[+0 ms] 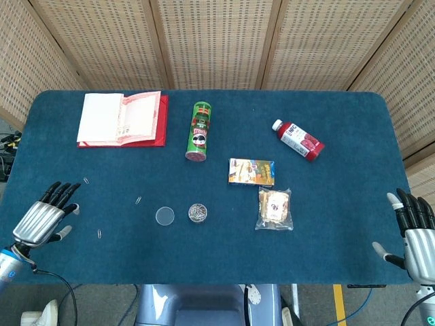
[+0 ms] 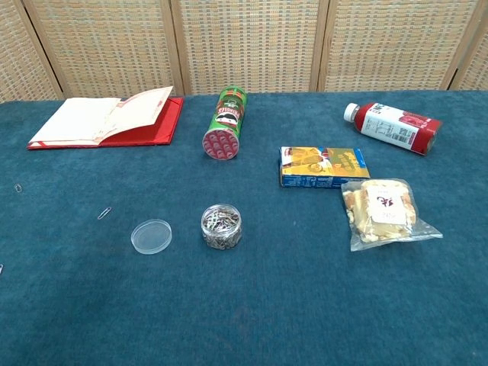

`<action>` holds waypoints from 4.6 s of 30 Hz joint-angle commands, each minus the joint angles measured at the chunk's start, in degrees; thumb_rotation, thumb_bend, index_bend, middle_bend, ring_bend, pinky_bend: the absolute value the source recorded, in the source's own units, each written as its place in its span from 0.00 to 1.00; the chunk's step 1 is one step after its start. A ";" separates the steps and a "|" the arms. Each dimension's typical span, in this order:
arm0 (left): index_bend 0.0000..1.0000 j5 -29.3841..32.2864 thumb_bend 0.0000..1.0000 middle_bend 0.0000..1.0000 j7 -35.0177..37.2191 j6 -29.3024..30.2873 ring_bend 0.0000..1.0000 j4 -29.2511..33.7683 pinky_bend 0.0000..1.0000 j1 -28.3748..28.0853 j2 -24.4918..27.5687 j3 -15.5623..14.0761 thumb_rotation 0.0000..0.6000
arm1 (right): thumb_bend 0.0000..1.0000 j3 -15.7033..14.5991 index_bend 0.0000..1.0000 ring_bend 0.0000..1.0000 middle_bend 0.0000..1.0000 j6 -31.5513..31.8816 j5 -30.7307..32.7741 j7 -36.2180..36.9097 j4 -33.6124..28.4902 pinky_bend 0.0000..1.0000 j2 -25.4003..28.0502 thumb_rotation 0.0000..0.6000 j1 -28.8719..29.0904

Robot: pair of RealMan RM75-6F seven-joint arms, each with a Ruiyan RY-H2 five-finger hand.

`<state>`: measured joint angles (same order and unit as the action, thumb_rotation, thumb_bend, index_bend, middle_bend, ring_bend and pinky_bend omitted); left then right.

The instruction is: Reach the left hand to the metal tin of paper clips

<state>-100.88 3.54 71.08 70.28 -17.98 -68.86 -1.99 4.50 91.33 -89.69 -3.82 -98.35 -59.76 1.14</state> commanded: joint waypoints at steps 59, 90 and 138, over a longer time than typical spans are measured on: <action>0.63 -1.64 0.36 0.00 4.33 -1.28 0.00 -23.29 0.00 -3.63 -18.82 -9.00 1.00 | 0.00 0.40 0.00 0.00 0.00 0.32 0.57 2.23 0.07 0.00 0.66 1.00 -0.11; 0.77 -0.47 0.45 0.00 4.59 1.12 0.00 -26.22 0.00 -3.47 -21.33 -9.13 1.00 | 0.00 0.35 0.00 0.00 0.00 0.36 0.41 2.87 0.06 0.00 0.88 1.00 -0.11; 0.78 9.90 0.46 0.00 -11.82 -12.63 0.00 8.79 0.00 -23.54 -16.37 9.08 1.00 | 0.00 1.38 0.00 0.00 0.00 -1.50 3.59 1.94 0.36 0.00 0.53 1.00 0.58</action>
<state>-95.30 -4.55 64.51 75.72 -37.22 -83.28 3.27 5.65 90.11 -86.50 -1.79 -98.09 -59.14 1.58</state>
